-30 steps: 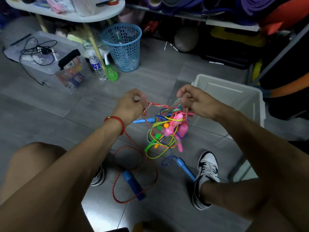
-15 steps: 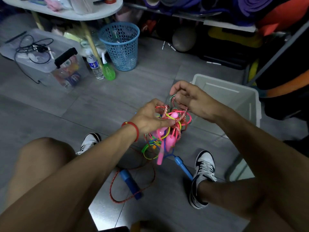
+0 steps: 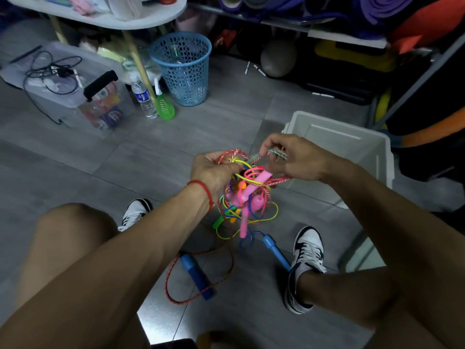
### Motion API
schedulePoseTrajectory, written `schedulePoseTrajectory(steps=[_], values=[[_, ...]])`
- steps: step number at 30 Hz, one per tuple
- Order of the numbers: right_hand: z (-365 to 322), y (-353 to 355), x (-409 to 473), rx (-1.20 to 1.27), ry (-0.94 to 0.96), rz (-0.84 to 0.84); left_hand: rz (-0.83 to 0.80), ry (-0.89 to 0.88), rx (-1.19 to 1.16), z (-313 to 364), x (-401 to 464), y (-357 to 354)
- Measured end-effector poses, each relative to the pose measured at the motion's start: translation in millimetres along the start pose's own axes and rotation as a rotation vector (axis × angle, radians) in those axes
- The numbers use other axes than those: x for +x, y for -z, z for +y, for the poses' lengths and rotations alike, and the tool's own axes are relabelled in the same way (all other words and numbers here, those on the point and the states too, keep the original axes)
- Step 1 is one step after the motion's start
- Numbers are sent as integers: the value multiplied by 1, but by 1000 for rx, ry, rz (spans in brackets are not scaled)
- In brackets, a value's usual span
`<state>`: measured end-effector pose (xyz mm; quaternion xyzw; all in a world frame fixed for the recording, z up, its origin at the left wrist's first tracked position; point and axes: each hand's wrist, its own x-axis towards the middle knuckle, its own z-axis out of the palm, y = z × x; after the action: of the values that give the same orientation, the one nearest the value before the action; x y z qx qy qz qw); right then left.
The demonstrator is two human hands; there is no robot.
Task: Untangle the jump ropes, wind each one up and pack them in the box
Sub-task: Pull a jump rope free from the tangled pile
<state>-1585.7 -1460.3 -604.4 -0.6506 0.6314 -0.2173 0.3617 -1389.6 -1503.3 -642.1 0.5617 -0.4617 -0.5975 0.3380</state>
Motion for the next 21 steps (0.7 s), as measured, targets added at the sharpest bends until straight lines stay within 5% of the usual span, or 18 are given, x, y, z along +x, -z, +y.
schedulePoseTrajectory(steps=[3,13,21], values=[[20,-4,-1,-368,-53,-22,15,-67,69,9,4,10],[25,-20,4,-629,-83,96,61,-70,54,27,7,40],[19,-6,12,-274,-130,189,51,-253,342,22,22,53]])
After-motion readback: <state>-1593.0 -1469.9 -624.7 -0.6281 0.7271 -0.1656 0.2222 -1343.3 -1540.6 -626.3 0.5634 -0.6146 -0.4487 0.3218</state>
